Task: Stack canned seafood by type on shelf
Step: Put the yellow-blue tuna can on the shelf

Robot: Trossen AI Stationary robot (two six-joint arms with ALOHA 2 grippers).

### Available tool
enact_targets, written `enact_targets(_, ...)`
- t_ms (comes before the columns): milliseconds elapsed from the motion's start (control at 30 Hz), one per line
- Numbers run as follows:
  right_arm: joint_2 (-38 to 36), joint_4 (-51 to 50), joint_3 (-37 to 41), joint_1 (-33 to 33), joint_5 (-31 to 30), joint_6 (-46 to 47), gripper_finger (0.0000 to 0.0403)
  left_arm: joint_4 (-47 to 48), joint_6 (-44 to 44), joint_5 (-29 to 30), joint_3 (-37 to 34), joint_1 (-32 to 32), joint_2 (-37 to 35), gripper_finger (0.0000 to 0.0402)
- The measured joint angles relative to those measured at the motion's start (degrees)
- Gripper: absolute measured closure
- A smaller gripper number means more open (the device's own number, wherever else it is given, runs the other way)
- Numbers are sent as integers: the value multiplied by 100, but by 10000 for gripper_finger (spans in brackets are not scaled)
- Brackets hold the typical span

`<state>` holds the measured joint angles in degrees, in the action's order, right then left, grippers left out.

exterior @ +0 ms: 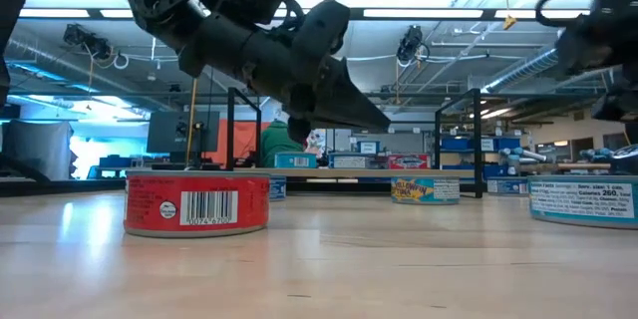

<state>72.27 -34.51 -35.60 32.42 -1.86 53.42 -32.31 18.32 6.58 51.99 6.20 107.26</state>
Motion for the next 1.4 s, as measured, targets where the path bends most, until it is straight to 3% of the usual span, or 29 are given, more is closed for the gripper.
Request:
enact_targets(167,124,855,73,-362,-358,-169,398,11,-49,153,-3,-9,7,401)
enact_targets(367,354,1758,-92,-764,-267,-677,398,105,-168,250,-1,-9,4,401)
enact_targets(567,164,334,-746,-787,-261,-766,398,81,-176,311,-3,-9,4,400)
enact_targets(667,170,-312,-741,-757,-252,-707,398,84,-179,342,-3,-9,4,400)
enact_targets(800,170,-460,-483,-743,-146,-666,398,89,-296,344,-3,-7,4,400)
enact_targets(1033,199,491,-129,-757,-107,-677,398,89,-309,346,-3,-7,4,400)
enact_targets(1400,821,1806,-140,-957,-152,-901,398,-113,-307,341,2,-7,290,400)
